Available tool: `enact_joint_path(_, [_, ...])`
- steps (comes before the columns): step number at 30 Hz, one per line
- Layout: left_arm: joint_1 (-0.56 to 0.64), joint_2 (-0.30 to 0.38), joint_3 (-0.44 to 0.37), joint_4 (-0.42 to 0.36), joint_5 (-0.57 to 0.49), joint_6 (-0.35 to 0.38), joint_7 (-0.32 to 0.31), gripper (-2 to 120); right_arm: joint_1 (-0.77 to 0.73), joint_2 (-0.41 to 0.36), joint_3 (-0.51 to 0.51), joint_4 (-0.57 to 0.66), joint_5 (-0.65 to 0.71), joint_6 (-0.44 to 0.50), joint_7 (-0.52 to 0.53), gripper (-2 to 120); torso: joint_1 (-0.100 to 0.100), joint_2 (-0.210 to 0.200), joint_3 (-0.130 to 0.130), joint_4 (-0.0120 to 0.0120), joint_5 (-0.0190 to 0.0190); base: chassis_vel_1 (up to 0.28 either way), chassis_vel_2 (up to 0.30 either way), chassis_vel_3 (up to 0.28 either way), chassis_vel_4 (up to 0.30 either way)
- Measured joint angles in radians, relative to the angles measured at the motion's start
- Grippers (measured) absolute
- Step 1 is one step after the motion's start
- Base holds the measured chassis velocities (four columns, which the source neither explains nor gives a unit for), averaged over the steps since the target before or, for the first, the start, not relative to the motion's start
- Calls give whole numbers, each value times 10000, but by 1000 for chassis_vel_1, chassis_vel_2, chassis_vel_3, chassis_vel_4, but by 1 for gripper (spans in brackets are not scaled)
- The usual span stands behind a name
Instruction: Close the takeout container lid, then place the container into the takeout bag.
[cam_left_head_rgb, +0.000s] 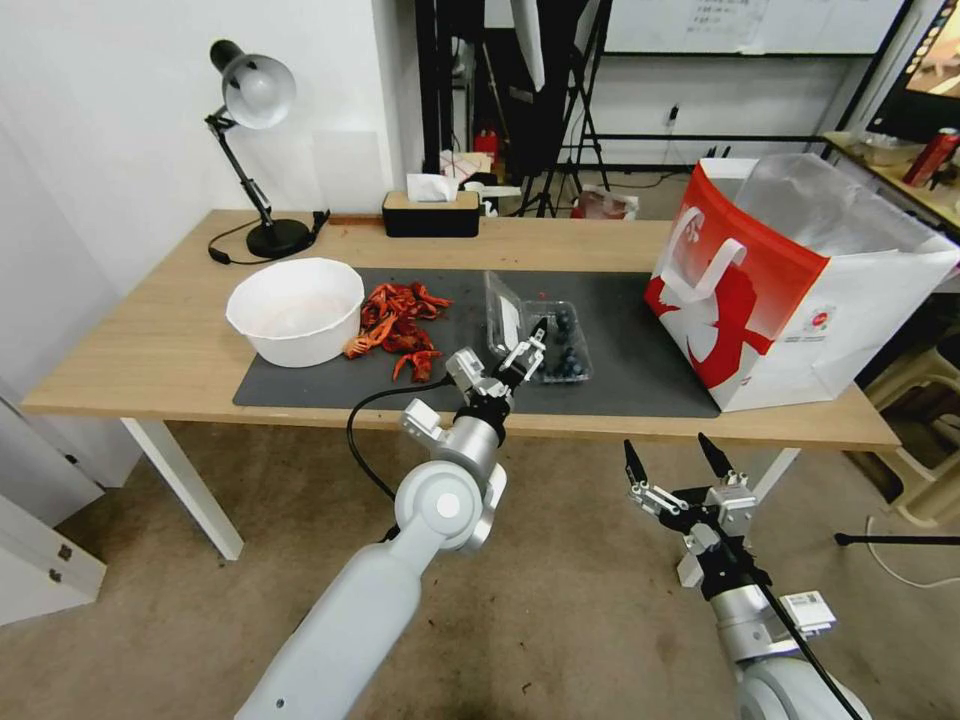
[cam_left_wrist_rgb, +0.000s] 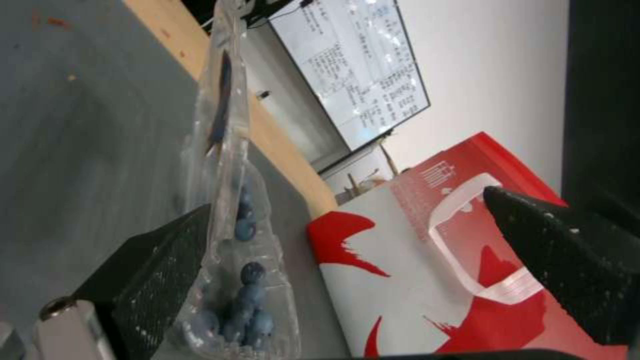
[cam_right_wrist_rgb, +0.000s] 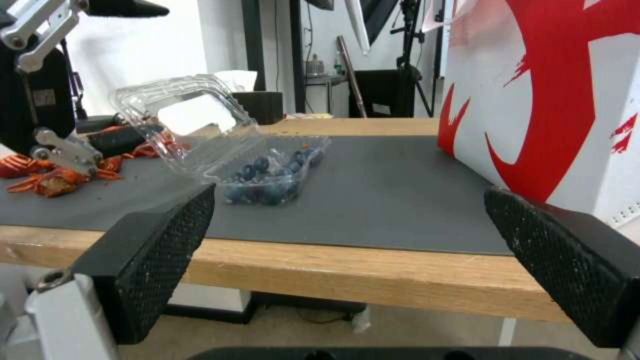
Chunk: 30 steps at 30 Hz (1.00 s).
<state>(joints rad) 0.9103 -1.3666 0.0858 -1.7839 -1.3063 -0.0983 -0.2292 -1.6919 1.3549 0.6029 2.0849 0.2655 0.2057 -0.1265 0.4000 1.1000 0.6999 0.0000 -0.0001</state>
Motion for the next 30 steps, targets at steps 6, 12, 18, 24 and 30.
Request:
enact_joint_path(6, [-192, 96, -36, 77, -22, -13, 412, 100, 27, 27, -16, -11, -24, 8, -4, 100, 0, 0, 0, 0, 1, 0, 0, 0, 0])
enact_joint_path(12, [-341, 134, 19, 158, -32, 0, 694, 100, 34, 30, -15, -18, -30, 8, -4, 100, 0, 0, 0, 0, 1, 0, 0, 0, 0])
enact_joint_path(18, [-527, 189, 148, 327, 19, 16, 926, 100, 18, 26, 8, -27, -34, 10, -4, 100, 0, 0, 0, 0, 0, 0, 0, 0, 0])
enact_joint_path(24, [-688, 387, 280, 511, 163, 86, 1340, 100, 48, 22, 13, -60, -39, 10, -2, 100, 0, 0, 0, 0, 0, 0, 0, 0, 0])
enact_joint_path(30, [-897, 634, 538, 714, 533, 216, 1853, 100, 76, 28, -3, -111, -58, 17, -2, 100, 0, 0, 0, 0, 0, 0, 0, 0, 0])
